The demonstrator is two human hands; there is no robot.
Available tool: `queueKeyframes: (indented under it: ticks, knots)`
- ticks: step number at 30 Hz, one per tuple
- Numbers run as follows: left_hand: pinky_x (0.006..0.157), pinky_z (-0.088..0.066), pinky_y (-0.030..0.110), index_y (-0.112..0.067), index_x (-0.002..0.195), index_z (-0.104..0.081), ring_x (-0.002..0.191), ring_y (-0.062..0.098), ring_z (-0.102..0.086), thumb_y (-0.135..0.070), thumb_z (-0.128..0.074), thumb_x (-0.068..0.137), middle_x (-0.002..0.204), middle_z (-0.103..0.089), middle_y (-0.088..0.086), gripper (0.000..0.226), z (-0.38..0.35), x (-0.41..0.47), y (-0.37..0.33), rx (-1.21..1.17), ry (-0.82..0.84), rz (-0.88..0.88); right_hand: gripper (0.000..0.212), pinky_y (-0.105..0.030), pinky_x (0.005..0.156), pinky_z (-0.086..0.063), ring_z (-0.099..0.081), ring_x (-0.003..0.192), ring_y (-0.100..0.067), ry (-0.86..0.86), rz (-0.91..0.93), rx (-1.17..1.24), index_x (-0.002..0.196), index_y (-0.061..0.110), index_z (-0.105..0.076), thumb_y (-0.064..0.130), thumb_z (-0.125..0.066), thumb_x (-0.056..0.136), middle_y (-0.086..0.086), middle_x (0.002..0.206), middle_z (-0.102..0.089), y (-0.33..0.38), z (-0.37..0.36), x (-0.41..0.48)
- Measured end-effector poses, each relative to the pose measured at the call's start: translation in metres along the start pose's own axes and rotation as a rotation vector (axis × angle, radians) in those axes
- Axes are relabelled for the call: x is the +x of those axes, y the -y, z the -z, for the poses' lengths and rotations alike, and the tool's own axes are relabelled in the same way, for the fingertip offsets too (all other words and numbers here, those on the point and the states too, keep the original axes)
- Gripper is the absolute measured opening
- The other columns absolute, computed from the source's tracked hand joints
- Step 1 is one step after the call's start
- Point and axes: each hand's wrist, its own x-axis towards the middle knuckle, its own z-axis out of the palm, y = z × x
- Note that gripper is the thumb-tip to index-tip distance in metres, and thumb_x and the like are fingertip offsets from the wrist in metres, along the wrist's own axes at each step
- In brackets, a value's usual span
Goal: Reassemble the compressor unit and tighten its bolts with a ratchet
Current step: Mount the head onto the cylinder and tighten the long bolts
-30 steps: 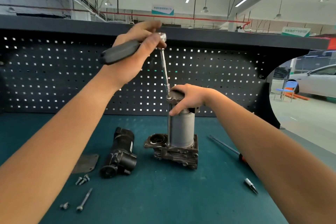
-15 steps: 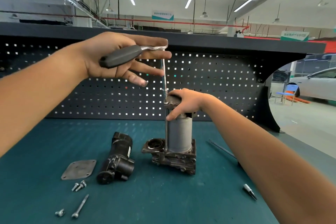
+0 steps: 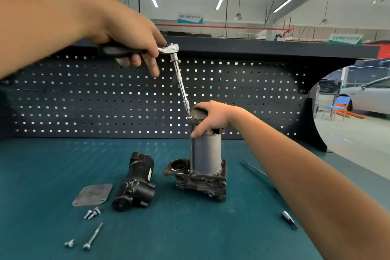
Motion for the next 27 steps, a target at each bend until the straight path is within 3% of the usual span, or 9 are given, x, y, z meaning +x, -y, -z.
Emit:
queueKeyframes:
  ticks: [1, 3, 5, 7, 12, 15, 19, 24, 27]
  knots:
    - [0.029, -0.031, 0.015, -0.005, 0.134, -0.038, 0.028, 0.010, -0.037, 0.001, -0.034, 0.095, 0.079, -0.065, 0.018, 0.039, -0.002, 0.000, -0.006, 0.152, -0.037, 0.035, 0.093, -0.031, 0.089, -0.043, -0.043, 0.116, -0.020, -0.001, -0.003, 0.001, 0.144, 0.020, -0.029, 0.040, -0.079, 0.068, -0.001, 0.139, -0.039, 0.000, 0.000, 0.000]
    - [0.031, -0.031, 0.021, 0.007, 0.095, -0.051, 0.038, 0.017, -0.040, 0.003, -0.035, 0.093, 0.064, -0.056, 0.014, 0.017, -0.013, -0.002, -0.017, 0.474, -0.126, 0.021, 0.094, -0.031, 0.088, -0.042, -0.042, 0.120, -0.022, -0.007, -0.010, 0.005, 0.145, 0.020, -0.028, 0.039, -0.079, 0.068, -0.002, 0.140, -0.037, 0.000, -0.001, 0.000]
    - [0.040, -0.028, 0.024, -0.002, 0.068, -0.044, 0.049, 0.017, -0.038, -0.003, -0.038, 0.093, 0.060, -0.045, 0.008, 0.025, -0.024, -0.001, -0.025, 0.854, -0.207, -0.050, 0.095, -0.029, 0.087, -0.041, -0.041, 0.123, -0.023, -0.026, -0.010, 0.012, 0.145, 0.019, -0.027, 0.039, -0.079, 0.068, -0.003, 0.142, -0.036, -0.002, -0.002, 0.001]
    - [0.044, -0.024, 0.026, -0.008, 0.060, -0.038, 0.051, 0.016, -0.037, -0.019, -0.041, 0.095, 0.059, -0.042, 0.006, 0.037, -0.027, 0.000, -0.018, 1.038, -0.310, -0.152, 0.096, -0.028, 0.087, -0.039, -0.040, 0.125, -0.023, -0.035, -0.004, 0.022, 0.146, 0.018, -0.027, 0.037, -0.079, 0.068, -0.003, 0.144, -0.036, -0.002, -0.003, 0.001]
    - [0.043, -0.024, 0.023, -0.009, 0.057, -0.043, 0.044, 0.016, -0.041, -0.063, -0.030, 0.083, 0.050, -0.045, 0.005, 0.061, -0.015, 0.007, 0.018, 1.047, -0.463, -0.409, 0.094, -0.028, 0.089, -0.039, -0.041, 0.121, -0.020, 0.007, 0.002, 0.002, 0.145, 0.019, -0.027, 0.035, -0.079, 0.069, -0.001, 0.143, -0.036, 0.002, 0.001, 0.001]
    - [0.043, -0.021, 0.021, -0.017, 0.057, -0.037, 0.039, 0.013, -0.038, -0.072, -0.015, 0.077, 0.045, -0.040, 0.001, 0.063, -0.014, 0.010, 0.034, 0.936, -0.511, -0.558, 0.090, -0.029, 0.087, -0.039, -0.039, 0.113, -0.017, 0.054, 0.010, -0.026, 0.144, 0.022, -0.028, 0.034, -0.078, 0.070, 0.000, 0.141, -0.035, 0.003, 0.006, 0.001]
    - [0.043, -0.018, 0.019, -0.011, 0.064, -0.044, 0.034, 0.011, -0.034, -0.059, -0.014, 0.091, 0.040, -0.034, -0.002, 0.063, -0.011, 0.011, 0.040, 0.861, -0.507, -0.645, 0.090, -0.033, 0.096, -0.041, -0.038, 0.121, -0.019, 0.079, 0.009, -0.045, 0.144, 0.025, -0.028, 0.034, -0.078, 0.070, 0.002, 0.140, -0.034, 0.000, 0.009, 0.001]
    - [0.046, -0.025, 0.023, -0.014, 0.062, -0.037, 0.050, 0.012, -0.040, -0.047, -0.019, 0.095, 0.056, -0.043, 0.002, 0.050, -0.019, 0.016, 0.006, 0.971, -0.366, -0.443, 0.093, -0.034, 0.095, -0.038, -0.035, 0.128, -0.024, 0.079, -0.030, -0.068, 0.144, 0.027, -0.026, 0.044, -0.077, 0.069, -0.003, 0.143, -0.030, -0.002, 0.006, 0.004]
    - [0.045, -0.024, 0.020, -0.011, 0.067, -0.037, 0.053, 0.012, -0.036, -0.028, -0.027, 0.102, 0.063, -0.039, 0.002, 0.040, -0.030, 0.017, -0.031, 1.091, -0.371, -0.334, 0.092, -0.036, 0.093, -0.042, -0.038, 0.124, -0.024, 0.099, -0.061, -0.100, 0.144, 0.029, -0.027, 0.048, -0.076, 0.068, -0.002, 0.142, -0.032, 0.003, 0.005, 0.004]
